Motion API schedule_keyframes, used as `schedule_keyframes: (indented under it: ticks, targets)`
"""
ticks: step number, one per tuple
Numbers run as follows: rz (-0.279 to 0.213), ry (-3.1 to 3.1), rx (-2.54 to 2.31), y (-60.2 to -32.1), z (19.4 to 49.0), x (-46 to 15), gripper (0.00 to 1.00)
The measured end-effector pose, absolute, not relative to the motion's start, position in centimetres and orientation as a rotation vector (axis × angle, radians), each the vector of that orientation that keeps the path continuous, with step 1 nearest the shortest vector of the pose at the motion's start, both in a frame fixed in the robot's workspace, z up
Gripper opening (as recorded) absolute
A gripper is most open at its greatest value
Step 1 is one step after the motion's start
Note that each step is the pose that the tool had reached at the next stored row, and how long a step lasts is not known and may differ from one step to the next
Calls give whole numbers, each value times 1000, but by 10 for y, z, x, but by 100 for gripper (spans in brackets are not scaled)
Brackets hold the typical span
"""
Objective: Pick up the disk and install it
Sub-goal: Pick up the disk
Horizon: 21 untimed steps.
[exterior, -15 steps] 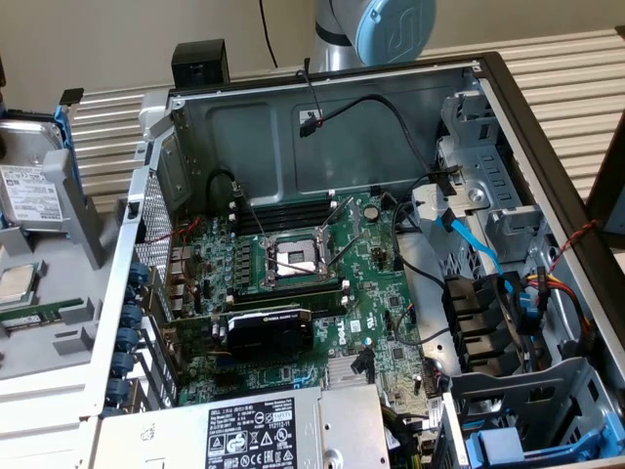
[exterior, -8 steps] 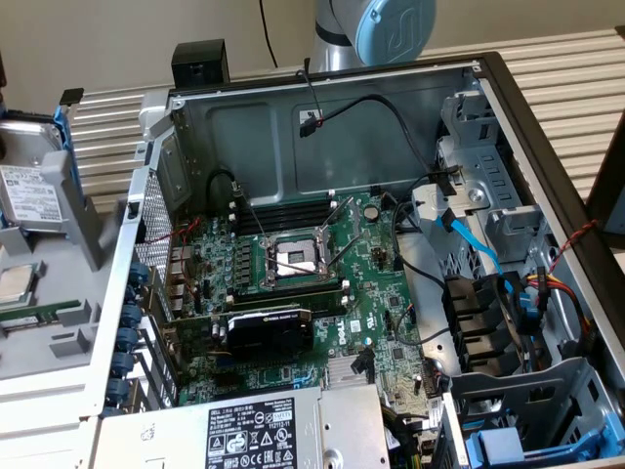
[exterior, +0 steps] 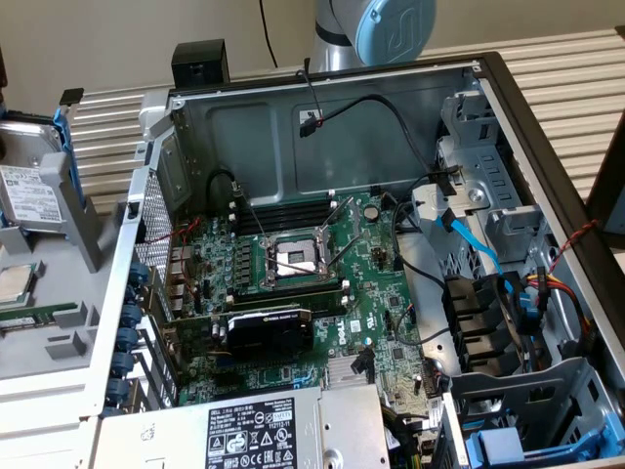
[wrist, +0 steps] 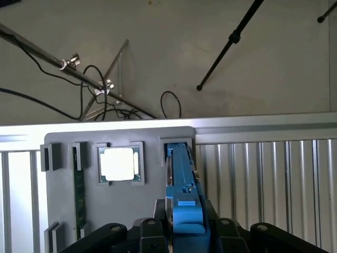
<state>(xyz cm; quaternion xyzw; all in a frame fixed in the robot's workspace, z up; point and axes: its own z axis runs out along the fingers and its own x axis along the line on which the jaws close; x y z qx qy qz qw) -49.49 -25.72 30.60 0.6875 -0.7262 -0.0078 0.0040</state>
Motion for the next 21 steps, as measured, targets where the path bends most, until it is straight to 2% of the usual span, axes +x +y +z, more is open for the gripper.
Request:
schedule_keyframes:
  ticks: [10, 21]
  targets:
    - [-24, -2245, 2185, -257, 306, -495, 37]
    - [-21, -2246, 2186, -257, 328, -495, 37]
